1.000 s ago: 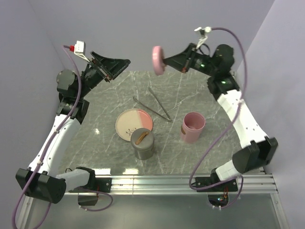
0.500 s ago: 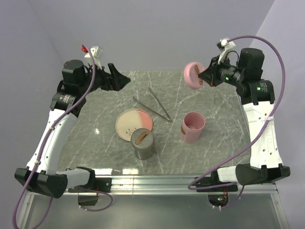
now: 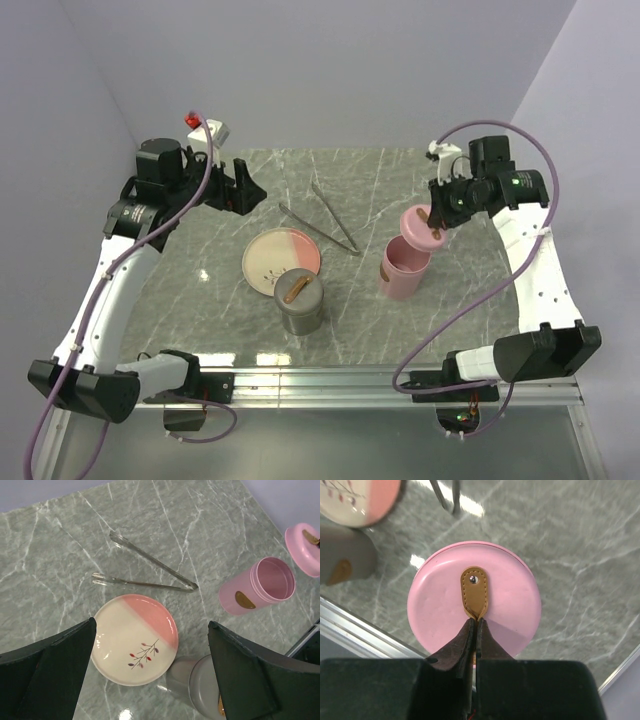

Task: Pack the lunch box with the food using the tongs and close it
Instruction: Close the box lid on the packing box.

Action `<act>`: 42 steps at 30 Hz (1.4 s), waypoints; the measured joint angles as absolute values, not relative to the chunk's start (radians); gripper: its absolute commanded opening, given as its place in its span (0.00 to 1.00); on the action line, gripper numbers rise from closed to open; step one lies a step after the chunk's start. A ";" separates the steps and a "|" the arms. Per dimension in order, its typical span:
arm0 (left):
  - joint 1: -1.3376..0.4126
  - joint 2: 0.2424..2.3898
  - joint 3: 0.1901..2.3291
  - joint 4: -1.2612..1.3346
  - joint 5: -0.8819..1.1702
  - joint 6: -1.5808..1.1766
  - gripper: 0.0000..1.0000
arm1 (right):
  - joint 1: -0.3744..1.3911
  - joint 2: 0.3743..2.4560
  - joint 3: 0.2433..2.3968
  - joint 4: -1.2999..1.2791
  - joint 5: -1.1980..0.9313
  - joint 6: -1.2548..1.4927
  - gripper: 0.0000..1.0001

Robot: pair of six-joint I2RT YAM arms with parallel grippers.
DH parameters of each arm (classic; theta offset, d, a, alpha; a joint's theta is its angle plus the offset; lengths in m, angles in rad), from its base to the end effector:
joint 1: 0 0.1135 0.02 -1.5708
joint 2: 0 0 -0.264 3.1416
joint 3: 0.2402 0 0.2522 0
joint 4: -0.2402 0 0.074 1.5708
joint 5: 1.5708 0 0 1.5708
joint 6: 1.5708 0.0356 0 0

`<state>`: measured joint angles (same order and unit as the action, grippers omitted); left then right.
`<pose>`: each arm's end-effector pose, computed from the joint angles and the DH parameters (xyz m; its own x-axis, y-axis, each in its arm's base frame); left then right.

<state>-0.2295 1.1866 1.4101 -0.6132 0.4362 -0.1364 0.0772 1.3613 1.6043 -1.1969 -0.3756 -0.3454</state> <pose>0.2351 -0.0704 0.4307 -0.4463 -0.0223 -0.8946 0.5310 0.7981 -0.2848 0.2486 0.0323 0.4015 -0.6693 -0.3677 -0.6456 -0.5419 0.8360 0.0857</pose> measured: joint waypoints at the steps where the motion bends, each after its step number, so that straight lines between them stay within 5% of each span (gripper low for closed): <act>1: -0.229 1.180 1.407 -0.616 0.432 -0.131 0.99 | 0.081 1.361 1.581 -1.197 -0.364 -0.345 0.00; 42: -0.229 1.158 1.379 -0.612 0.417 -0.117 0.99 | 0.307 1.348 1.360 -1.082 -0.111 -0.252 0.00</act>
<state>-0.2295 1.1584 1.3788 -0.6117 0.4168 -0.1169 0.3065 1.3479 1.3602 -1.0817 -0.1112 -0.2516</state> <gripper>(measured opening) 0.995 0.022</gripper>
